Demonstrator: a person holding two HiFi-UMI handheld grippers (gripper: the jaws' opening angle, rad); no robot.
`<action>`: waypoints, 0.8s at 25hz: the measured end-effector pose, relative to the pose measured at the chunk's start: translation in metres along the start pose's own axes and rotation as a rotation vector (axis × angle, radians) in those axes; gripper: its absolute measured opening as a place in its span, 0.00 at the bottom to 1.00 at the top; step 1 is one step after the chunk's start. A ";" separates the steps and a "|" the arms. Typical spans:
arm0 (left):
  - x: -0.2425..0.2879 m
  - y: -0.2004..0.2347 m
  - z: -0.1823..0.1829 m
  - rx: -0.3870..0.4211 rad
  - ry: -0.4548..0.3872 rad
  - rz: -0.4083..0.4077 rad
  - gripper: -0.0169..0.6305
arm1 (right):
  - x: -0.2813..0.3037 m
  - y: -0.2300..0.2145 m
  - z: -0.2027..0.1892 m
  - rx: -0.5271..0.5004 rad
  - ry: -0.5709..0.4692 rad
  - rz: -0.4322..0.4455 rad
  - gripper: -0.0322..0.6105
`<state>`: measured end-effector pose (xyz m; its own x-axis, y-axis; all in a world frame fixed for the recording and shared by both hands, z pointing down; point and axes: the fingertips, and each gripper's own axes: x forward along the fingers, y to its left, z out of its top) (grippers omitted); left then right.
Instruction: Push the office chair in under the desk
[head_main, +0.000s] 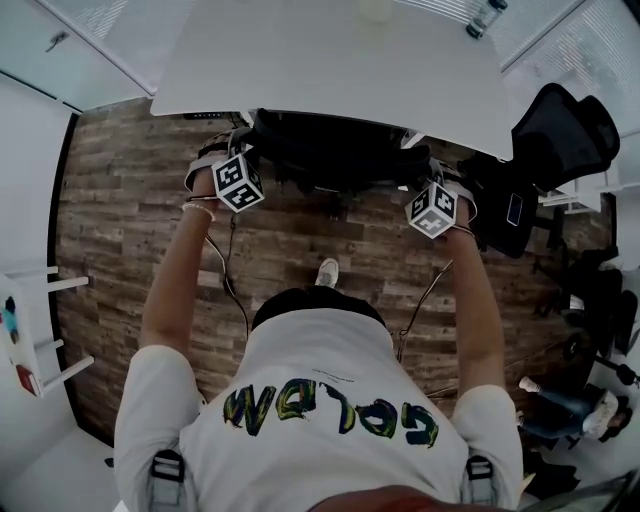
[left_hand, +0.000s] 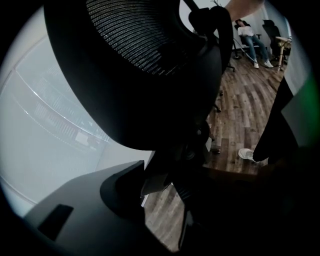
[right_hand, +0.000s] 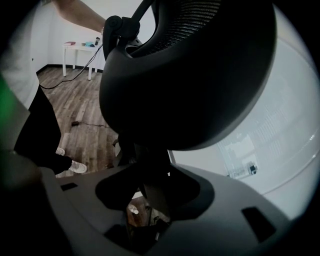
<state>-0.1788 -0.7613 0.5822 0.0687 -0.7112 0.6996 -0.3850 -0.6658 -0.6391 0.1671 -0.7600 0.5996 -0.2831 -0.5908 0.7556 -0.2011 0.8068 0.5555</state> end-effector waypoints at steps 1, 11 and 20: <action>0.002 0.003 0.002 -0.002 -0.003 0.002 0.28 | 0.003 -0.004 0.000 -0.002 -0.001 -0.001 0.35; 0.021 0.025 0.015 -0.004 -0.015 0.006 0.28 | 0.023 -0.037 -0.003 -0.008 0.005 -0.005 0.35; 0.034 0.031 0.018 -0.004 -0.019 -0.007 0.28 | 0.033 -0.049 -0.006 0.001 0.024 0.009 0.35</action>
<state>-0.1718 -0.8105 0.5806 0.0887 -0.7108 0.6978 -0.3883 -0.6698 -0.6329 0.1731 -0.8187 0.5994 -0.2624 -0.5837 0.7684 -0.2000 0.8119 0.5485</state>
